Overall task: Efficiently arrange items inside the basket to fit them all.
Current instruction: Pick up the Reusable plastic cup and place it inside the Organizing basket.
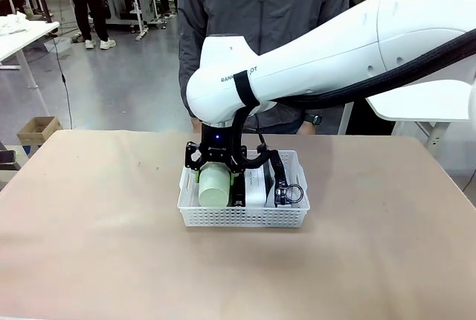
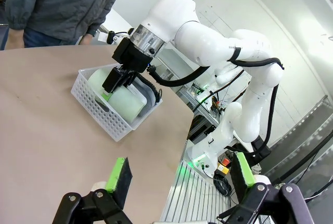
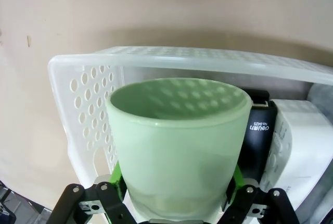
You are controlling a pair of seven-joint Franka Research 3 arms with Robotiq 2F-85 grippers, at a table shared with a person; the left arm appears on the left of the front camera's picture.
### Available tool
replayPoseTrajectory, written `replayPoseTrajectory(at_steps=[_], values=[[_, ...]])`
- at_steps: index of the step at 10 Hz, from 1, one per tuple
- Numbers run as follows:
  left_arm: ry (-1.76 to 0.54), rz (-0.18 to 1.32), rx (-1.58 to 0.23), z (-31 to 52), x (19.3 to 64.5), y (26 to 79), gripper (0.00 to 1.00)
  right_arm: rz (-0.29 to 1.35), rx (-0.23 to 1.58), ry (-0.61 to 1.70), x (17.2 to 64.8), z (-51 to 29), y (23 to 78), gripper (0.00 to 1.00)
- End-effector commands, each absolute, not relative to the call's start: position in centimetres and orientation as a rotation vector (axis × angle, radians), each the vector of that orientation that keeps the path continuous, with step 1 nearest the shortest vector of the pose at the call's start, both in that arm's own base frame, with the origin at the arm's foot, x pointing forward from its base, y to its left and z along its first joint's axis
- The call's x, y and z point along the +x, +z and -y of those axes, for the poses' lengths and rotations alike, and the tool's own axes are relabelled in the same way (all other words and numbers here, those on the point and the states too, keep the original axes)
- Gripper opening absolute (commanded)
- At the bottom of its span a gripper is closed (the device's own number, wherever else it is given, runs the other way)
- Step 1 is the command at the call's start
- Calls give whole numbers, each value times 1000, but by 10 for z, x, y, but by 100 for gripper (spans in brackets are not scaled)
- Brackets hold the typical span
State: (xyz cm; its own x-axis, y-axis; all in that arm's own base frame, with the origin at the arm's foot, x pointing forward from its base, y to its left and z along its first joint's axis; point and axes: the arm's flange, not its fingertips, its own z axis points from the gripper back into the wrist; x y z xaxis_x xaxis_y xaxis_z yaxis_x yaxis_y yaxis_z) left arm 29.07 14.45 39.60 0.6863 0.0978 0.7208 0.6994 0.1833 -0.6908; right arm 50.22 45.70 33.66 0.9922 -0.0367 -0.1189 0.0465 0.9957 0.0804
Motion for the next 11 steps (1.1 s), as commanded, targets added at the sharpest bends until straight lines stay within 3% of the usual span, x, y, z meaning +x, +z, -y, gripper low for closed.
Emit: replayPoseTrajectory(at_steps=[1,4,7,9,11], values=[[-463,757,-1351,-140,290,400,100,-99,67,-16,506,-455,340,100],[-463,757,-1351,-140,290,400,100,-65,77,-8,503,-447,354,100],[-463,757,-1351,-140,290,400,100,-84,171,107,485,-402,426,100],[-463,757,-1351,-140,290,400,100,-208,351,209,480,-325,468,100],[-463,757,-1351,-140,290,400,100,-189,585,290,453,-230,491,100]])
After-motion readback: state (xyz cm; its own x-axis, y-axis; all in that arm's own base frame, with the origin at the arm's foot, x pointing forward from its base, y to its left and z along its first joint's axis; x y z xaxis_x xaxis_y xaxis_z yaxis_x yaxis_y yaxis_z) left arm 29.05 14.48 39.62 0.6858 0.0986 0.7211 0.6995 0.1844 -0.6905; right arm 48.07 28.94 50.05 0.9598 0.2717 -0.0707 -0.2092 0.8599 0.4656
